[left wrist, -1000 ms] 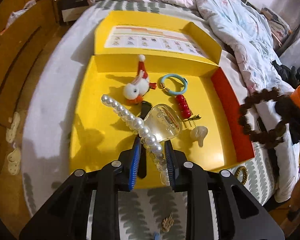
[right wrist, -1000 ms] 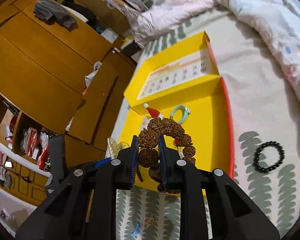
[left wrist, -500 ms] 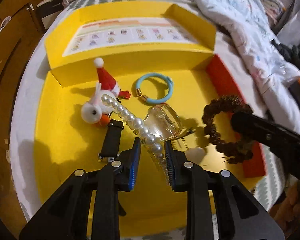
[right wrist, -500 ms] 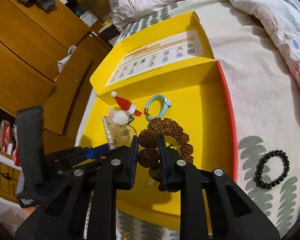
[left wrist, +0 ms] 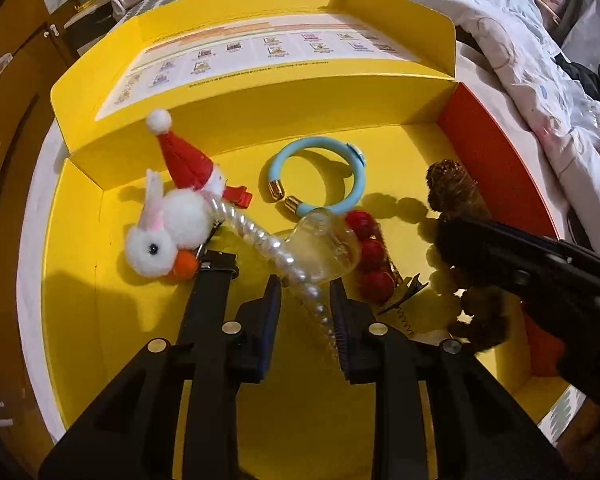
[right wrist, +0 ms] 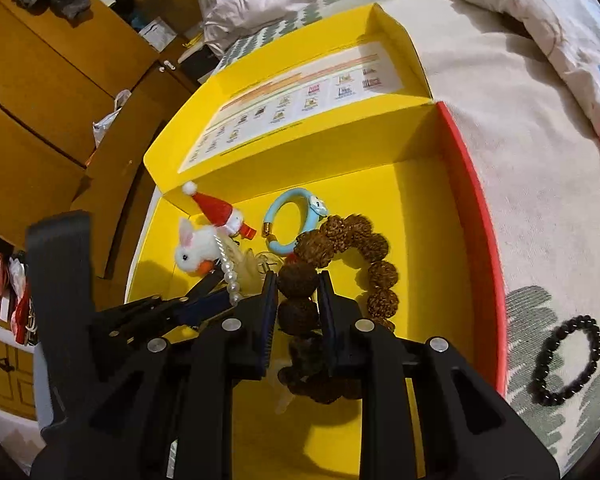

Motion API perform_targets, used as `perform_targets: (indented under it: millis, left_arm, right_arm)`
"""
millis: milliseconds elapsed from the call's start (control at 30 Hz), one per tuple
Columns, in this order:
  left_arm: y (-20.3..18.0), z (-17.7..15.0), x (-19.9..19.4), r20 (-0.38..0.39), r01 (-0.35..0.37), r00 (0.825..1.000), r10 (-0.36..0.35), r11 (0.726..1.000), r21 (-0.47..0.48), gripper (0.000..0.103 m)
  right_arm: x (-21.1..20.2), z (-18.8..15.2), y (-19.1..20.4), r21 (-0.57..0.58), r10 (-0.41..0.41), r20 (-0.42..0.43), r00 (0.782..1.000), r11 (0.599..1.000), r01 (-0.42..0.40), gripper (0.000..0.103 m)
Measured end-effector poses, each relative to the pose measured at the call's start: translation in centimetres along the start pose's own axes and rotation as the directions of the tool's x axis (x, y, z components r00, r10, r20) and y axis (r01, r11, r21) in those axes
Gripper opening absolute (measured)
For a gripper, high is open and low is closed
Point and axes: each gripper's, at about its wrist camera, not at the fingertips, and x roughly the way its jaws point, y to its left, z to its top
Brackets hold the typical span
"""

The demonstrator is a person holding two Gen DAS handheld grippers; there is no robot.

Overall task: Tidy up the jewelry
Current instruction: 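Carry the pearl clip with the left tool while the right tool carries the bracelet into the box, then open the left tool to release the pearl clip while the right tool releases the bracelet, then move the left tool to the blue hair clip while the right tool approaches the tan coiled bracelet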

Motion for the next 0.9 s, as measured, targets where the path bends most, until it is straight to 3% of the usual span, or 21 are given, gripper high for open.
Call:
perform_targets:
  millis: [33,67,100,333,500,667,900]
  left_arm:
    - [0.0,0.0,-0.2,0.009,-0.001,1.000,0.001,1.000,0.004,0.041]
    - [0.0,-0.1,-0.5,0.025,-0.005,1.000,0.005,1.000,0.005,0.056]
    - [0.1,0.2,-0.8,0.043,-0.012,0.999,0.012,1.000,0.001,0.061]
    - [0.8,-0.1,-3.9,0.084,0.007,0.996,-0.005,0.999,-0.031,0.061]
    - [1.4,-2.1,-8.5,0.153,0.007,0.988,0.000,0.999,-0.045,0.088]
    - [1.2,-5.5,-11.6,0.155,-0.049,0.986,0.055,0.998,-0.043,0.089]
    - [0.9,-12.4,-13.0,0.149,-0.019,0.988,0.029,0.998,-0.066,0.090]
  right_arm:
    - [0.1,0.0,-0.2,0.008,0.005,0.003,1.000,1.000,-0.005,0.024]
    - [0.2,0.1,-0.3,0.018,0.009,0.004,1.000,1.000,-0.009,0.025]
    - [0.3,0.1,-0.4,0.022,0.009,0.003,1.000,1.000,-0.009,0.026]
    - [-2.5,0.1,0.0,0.010,-0.009,0.036,0.999,1.000,0.009,0.029]
    - [-6.4,-0.5,0.4,-0.005,-0.034,0.068,0.997,0.999,0.035,0.038]
    - [-10.4,-2.2,0.5,-0.035,-0.087,0.101,0.991,0.995,0.091,0.056]
    - [-13.4,-6.6,-2.6,-0.031,-0.206,0.065,0.976,0.978,0.208,0.057]
